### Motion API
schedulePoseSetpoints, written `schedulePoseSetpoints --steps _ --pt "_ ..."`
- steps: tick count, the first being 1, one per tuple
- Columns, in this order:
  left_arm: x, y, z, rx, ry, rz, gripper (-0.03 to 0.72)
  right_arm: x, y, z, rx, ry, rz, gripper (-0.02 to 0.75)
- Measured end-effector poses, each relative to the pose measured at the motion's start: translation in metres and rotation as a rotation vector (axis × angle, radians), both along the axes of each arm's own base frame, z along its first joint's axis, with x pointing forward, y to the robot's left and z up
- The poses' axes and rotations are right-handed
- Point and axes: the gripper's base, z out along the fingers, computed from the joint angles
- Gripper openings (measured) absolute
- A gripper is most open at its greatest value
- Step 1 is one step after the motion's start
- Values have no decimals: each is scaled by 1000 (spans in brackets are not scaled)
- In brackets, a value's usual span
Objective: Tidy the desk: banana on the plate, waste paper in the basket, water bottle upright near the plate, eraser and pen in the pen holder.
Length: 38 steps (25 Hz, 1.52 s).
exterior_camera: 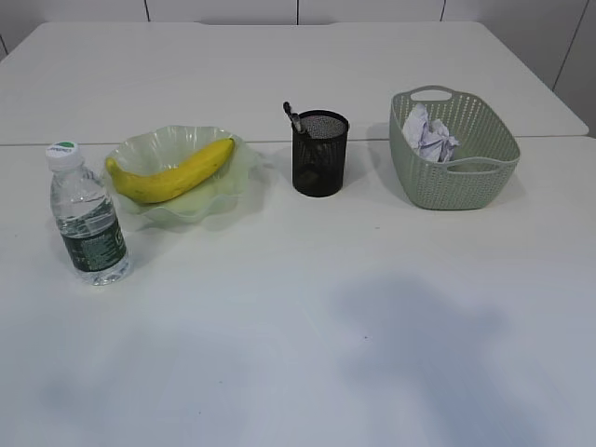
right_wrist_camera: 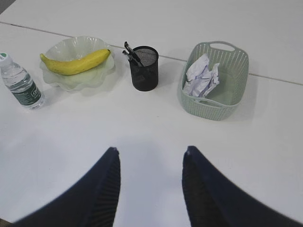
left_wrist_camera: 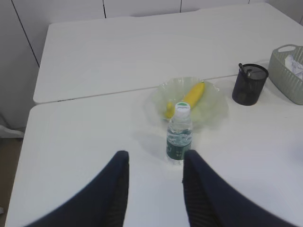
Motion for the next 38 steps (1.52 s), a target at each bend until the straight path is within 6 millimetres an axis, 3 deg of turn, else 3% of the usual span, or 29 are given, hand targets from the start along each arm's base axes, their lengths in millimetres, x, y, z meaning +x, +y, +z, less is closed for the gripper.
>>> schedulePoseSetpoints --steps 4,7,14,19,23,26,31,38 --pt "-15 7 -5 -36 7 -13 274 -38 -3 -15 -4 -65 0 325" --pt "-24 10 -17 -60 8 -37 276 -55 -4 -28 -9 -79 -4 325" --pt "-40 13 -77 -81 62 -83 277 -83 -6 -63 -14 -73 -4 324" --pt "-44 7 -120 -112 130 -144 285 -106 -8 -100 -26 -69 -9 324" --pt "-40 1 -141 -90 194 -181 368 -127 -13 -122 -58 -102 -33 323" --pt "-38 -2 -147 -74 217 -194 436 -144 -17 -135 -82 -148 -55 323" --pt "-36 -7 -157 -11 241 -252 461 -157 -19 -155 -90 -187 -66 323" --pt "-37 -18 -157 18 203 -402 465 -150 -18 -175 -92 -132 -60 323"
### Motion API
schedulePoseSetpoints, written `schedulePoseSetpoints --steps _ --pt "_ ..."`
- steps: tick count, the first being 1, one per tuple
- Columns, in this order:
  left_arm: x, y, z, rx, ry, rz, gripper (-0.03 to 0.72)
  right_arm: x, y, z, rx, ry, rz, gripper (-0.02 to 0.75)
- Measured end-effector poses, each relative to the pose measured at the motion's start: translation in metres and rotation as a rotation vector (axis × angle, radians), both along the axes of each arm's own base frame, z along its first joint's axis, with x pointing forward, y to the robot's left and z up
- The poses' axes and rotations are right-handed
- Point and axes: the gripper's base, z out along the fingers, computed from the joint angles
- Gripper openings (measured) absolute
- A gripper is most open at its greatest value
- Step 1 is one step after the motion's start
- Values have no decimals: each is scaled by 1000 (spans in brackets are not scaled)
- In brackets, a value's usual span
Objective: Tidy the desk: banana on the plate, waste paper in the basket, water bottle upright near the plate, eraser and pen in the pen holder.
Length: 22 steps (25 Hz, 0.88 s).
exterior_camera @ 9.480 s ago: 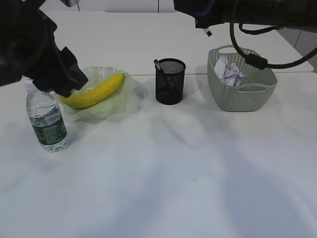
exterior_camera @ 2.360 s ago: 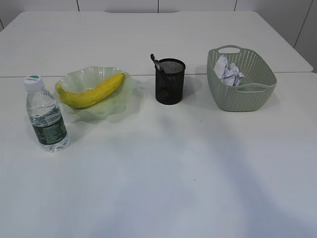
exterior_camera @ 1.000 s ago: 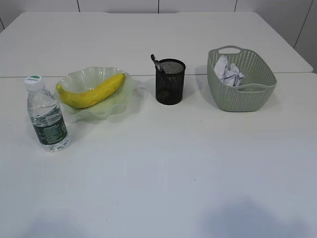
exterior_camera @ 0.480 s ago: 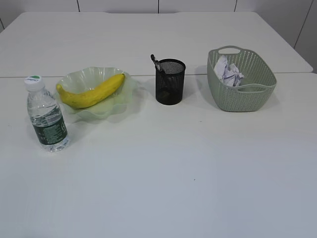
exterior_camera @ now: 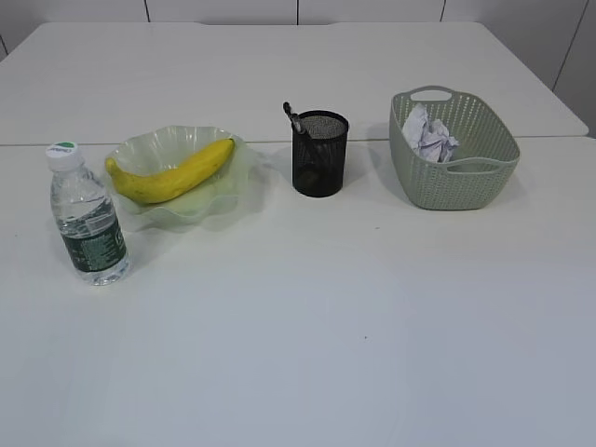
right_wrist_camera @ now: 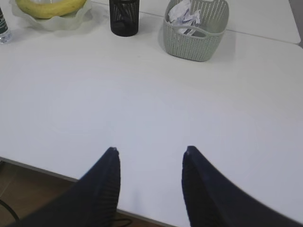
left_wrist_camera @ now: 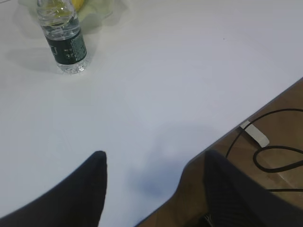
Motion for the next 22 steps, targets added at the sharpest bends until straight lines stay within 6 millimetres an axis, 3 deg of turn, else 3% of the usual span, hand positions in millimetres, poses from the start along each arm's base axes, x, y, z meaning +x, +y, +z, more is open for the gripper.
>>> schedulePoseSetpoints --steps 10,16,22 --pt "7 -7 -4 18 -82 -62 494 19 2 -35 39 149 -12 323" --pt "7 -7 -3 19 -85 -62 524 25 -2 -36 35 108 -73 324" --pt "8 -6 -3 9 -80 -44 589 32 -6 -40 32 83 -121 463"
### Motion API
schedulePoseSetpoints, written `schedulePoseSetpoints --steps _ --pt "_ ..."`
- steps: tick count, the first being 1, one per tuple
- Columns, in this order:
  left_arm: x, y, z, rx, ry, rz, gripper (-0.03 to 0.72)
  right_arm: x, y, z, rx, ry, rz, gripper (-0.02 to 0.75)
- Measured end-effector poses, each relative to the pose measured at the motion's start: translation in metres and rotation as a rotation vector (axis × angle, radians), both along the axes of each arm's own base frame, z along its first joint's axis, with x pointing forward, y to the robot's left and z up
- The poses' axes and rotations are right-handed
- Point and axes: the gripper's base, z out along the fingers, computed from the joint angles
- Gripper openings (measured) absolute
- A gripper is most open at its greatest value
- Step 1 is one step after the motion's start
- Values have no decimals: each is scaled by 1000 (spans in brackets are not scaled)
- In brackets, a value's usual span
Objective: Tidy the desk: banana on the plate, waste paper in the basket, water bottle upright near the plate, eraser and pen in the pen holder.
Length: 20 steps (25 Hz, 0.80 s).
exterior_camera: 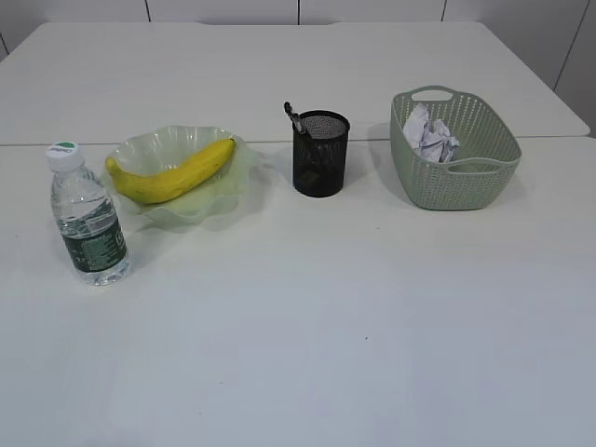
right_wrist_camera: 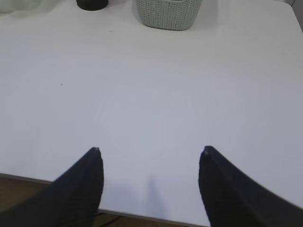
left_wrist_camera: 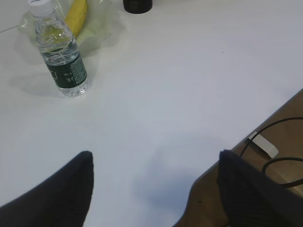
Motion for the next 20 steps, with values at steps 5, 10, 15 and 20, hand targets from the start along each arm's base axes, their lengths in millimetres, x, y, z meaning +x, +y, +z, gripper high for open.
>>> schedulePoseSetpoints --steps 5,10,15,20 --pt "0 0 0 -5 4 11 596 0 0 0 1 -3 -4 502" --pt "0 0 0 -7 2 12 582 1 0 0 1 -5 -4 504" --pt "1 1 0 -6 1 13 576 1 0 0 1 -5 -4 503" --pt "0 0 0 -8 0 65 568 1 0 0 1 -7 -4 504"
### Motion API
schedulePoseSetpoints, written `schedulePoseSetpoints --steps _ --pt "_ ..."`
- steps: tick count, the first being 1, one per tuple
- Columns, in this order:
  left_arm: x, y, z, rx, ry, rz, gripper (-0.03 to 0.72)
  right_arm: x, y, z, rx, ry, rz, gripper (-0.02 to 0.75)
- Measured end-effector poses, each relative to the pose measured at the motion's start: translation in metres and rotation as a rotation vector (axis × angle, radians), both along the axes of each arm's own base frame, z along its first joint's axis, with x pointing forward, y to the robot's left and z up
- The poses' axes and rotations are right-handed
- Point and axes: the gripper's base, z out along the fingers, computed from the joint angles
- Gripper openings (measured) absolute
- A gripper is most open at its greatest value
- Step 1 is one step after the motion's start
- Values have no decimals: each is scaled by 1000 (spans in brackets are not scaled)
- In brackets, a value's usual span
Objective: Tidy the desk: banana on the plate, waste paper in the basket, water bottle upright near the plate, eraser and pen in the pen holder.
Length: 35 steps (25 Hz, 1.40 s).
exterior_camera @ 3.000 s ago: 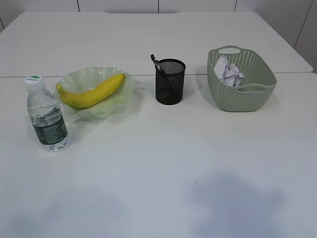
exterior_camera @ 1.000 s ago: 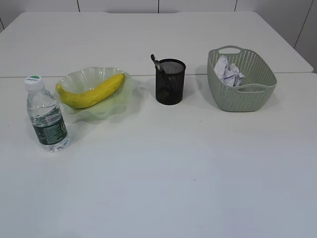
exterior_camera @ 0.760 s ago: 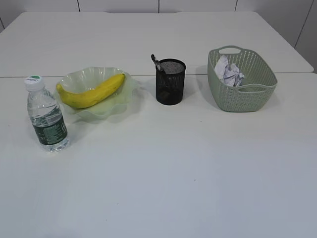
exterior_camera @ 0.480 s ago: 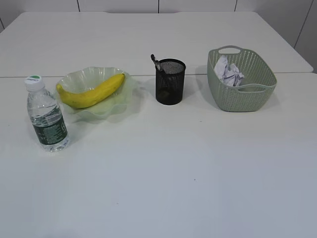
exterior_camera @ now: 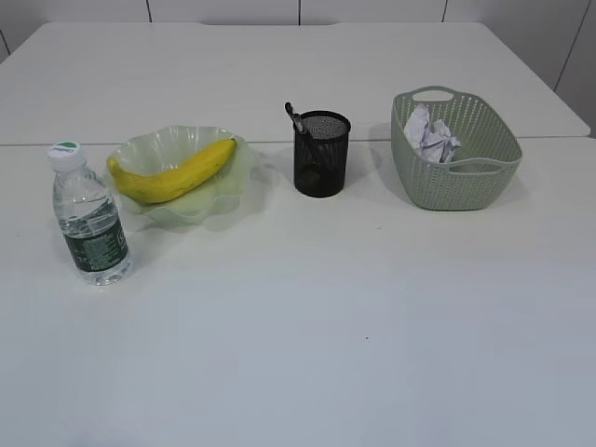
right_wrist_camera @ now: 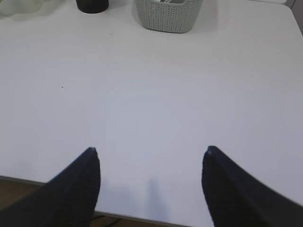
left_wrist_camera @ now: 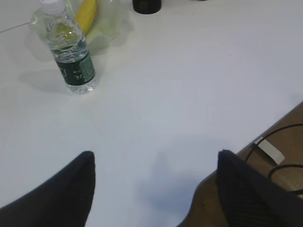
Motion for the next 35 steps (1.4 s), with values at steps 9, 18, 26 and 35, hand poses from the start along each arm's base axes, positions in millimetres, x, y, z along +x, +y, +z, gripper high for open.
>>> schedulePoseSetpoints --steps 9,18,26,35 --pt "-1 -3 0 -3 1 332 557 0 0 0 0 0 0 504" --pt "-1 -5 0 -6 2 460 543 0 0 0 0 -2 0 504" --pt "-1 -5 0 -6 2 510 542 0 0 0 0 -2 16 504" --pt "-1 -6 0 -19 5 495 521 0 4 0 8 -5 66 504"
